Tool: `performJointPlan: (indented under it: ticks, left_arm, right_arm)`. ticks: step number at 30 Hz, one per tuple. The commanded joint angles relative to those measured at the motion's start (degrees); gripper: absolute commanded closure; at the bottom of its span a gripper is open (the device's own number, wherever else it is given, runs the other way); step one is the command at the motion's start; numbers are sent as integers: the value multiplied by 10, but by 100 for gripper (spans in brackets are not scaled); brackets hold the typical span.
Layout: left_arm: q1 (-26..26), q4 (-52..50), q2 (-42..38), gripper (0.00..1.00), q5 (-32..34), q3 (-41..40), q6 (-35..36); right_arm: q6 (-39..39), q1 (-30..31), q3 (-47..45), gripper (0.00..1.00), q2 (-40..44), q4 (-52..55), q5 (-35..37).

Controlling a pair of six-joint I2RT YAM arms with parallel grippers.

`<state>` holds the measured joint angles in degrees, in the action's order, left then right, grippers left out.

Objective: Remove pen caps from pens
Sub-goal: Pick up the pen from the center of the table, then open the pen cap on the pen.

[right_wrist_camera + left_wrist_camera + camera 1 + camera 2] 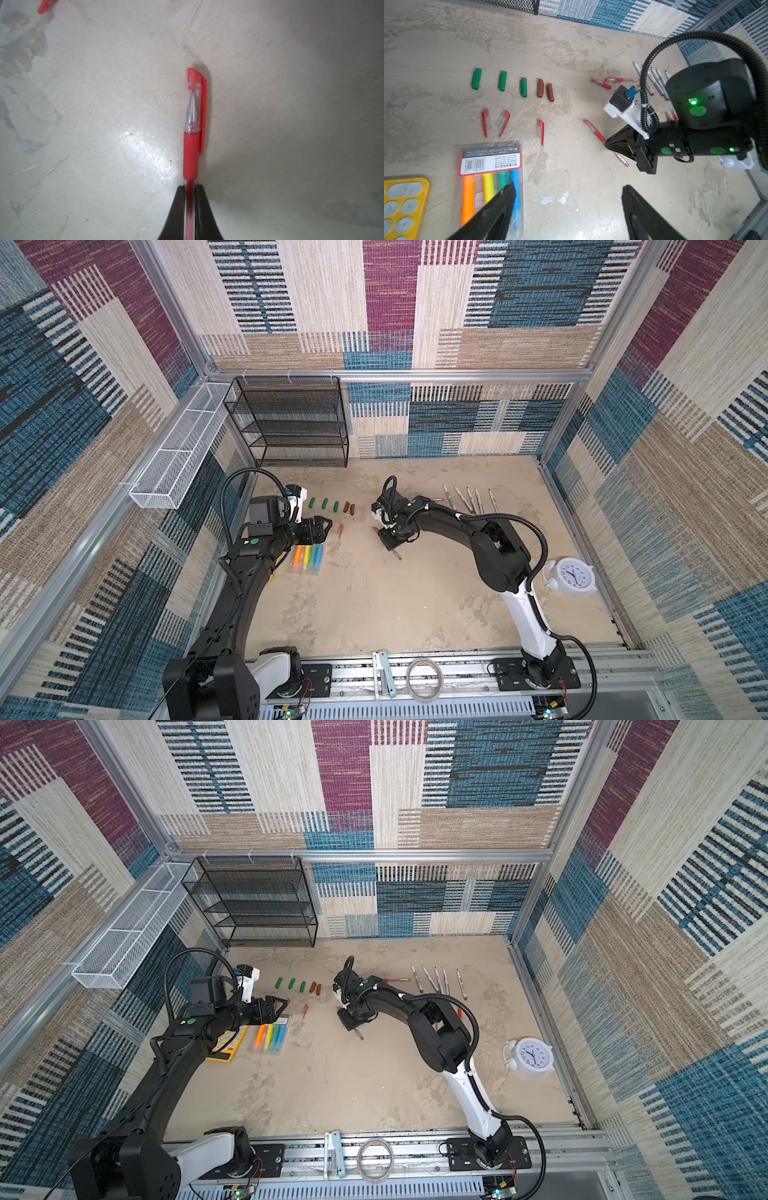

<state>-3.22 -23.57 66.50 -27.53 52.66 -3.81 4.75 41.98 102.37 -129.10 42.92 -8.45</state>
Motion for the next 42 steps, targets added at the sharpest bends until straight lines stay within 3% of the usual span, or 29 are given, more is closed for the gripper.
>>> performJointPlan:
  ticks: [1, 9, 14, 22, 27, 33, 38, 41, 42]
  left_arm:
    - [0, 23, 0, 17, -52, -3, -20]
    - [0, 108, 4, 22, -170, -31, -128]
    - [1, 146, 14, 27, -185, -38, -210]
    - [9, 169, 30, 38, -168, -54, -246]
    - [10, 170, 35, 51, -155, -50, -246]
    - [10, 176, 40, 73, -136, -53, -255]
    - [10, 175, 40, 81, -139, -53, -258]
    - [10, 175, 39, 99, -135, -54, -259]
    - [10, 168, 39, 100, -135, -50, -259]
  right_arm:
    - [27, 0, -25, 95, 40, -34, -52]
    - [95, 23, -147, 94, 160, -233, -163]
    - [135, 42, -175, 95, 190, -315, -180]
    - [133, 73, -154, 96, 189, -330, -176]
    - [131, 77, -158, 96, 191, -333, -169]
    - [115, 87, -149, 97, 190, -326, -167]
    - [113, 91, -149, 97, 191, -323, -166]
    - [111, 92, -145, 97, 188, -319, -160]
    - [110, 91, -139, 97, 184, -311, -160]
